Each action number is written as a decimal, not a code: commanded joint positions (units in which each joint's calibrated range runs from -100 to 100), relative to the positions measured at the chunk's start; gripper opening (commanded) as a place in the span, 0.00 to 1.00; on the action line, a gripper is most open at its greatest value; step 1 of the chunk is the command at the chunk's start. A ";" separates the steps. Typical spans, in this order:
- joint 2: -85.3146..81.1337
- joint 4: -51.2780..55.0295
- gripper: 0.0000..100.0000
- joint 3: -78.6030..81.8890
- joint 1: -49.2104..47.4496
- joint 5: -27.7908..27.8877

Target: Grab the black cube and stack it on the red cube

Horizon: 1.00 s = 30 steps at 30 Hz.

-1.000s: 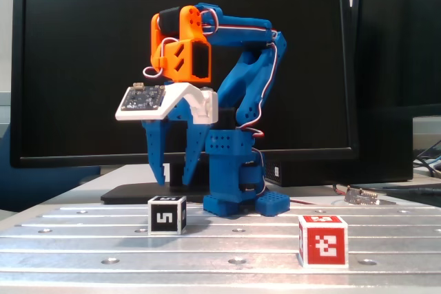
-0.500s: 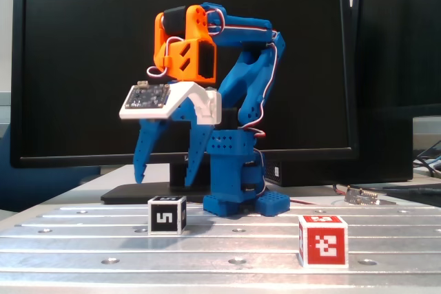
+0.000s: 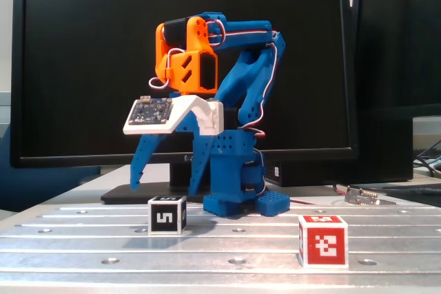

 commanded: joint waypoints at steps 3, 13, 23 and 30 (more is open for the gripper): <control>-0.03 -2.62 0.32 1.41 0.10 0.36; 0.05 -5.69 0.32 4.40 0.03 0.36; 0.05 -11.85 0.32 10.01 0.03 0.41; 0.05 -15.70 0.32 13.44 0.03 0.41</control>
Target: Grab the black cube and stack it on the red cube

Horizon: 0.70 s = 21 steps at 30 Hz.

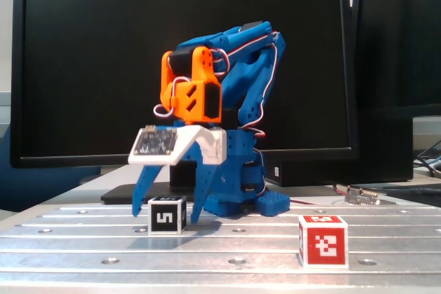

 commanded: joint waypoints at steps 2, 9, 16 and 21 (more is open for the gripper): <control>-0.03 -1.43 0.32 -0.05 0.03 0.31; -0.03 -1.35 0.32 -0.59 0.84 1.52; -0.03 -1.35 0.32 -0.59 1.50 1.62; -0.03 -1.35 0.32 -1.41 2.02 2.47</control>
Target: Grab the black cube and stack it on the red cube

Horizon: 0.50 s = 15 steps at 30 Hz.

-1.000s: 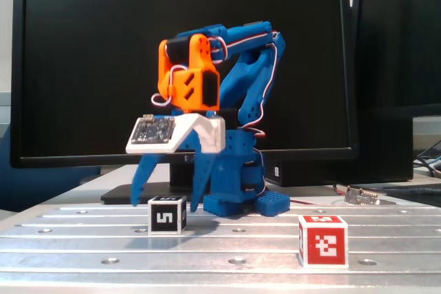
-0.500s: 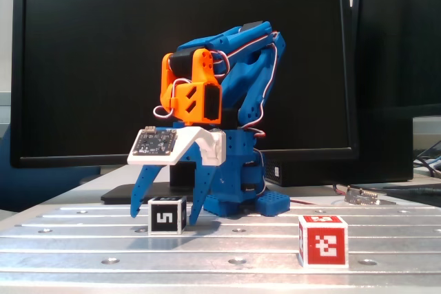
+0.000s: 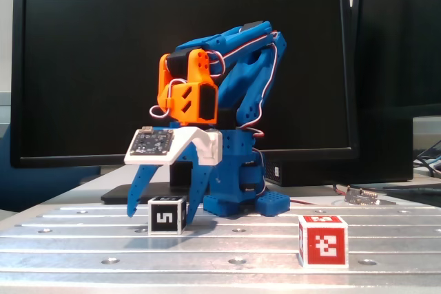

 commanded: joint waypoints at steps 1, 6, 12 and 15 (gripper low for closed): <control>-0.03 -0.31 0.32 -1.59 0.10 0.47; -0.03 -0.31 0.32 -1.14 -0.13 0.21; -0.03 -0.31 0.29 -1.59 -0.42 0.31; -0.03 -0.31 0.22 -1.68 -0.57 0.26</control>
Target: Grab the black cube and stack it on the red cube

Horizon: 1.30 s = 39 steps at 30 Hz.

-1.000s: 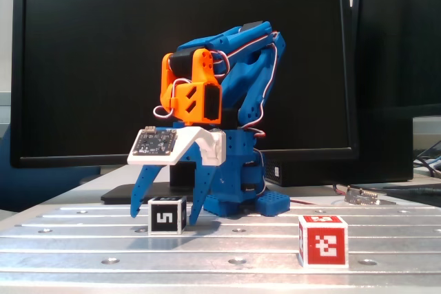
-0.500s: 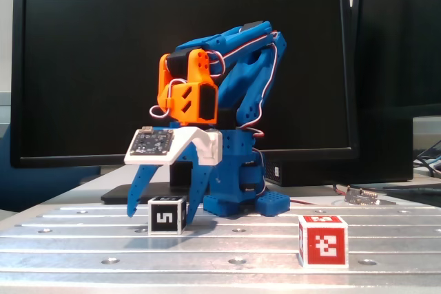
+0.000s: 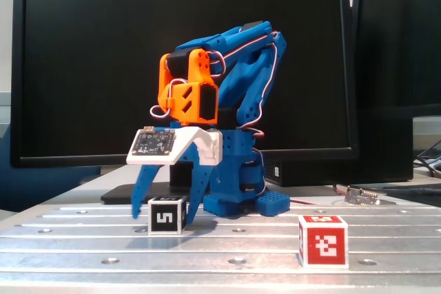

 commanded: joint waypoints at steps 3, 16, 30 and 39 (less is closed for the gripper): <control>-0.03 -0.31 0.19 -1.68 -0.42 -0.16; -0.11 -0.31 0.18 -1.59 -0.35 -0.21; -0.11 3.28 0.19 -6.75 -0.49 -0.26; -0.11 10.72 0.19 -13.71 -1.82 -0.47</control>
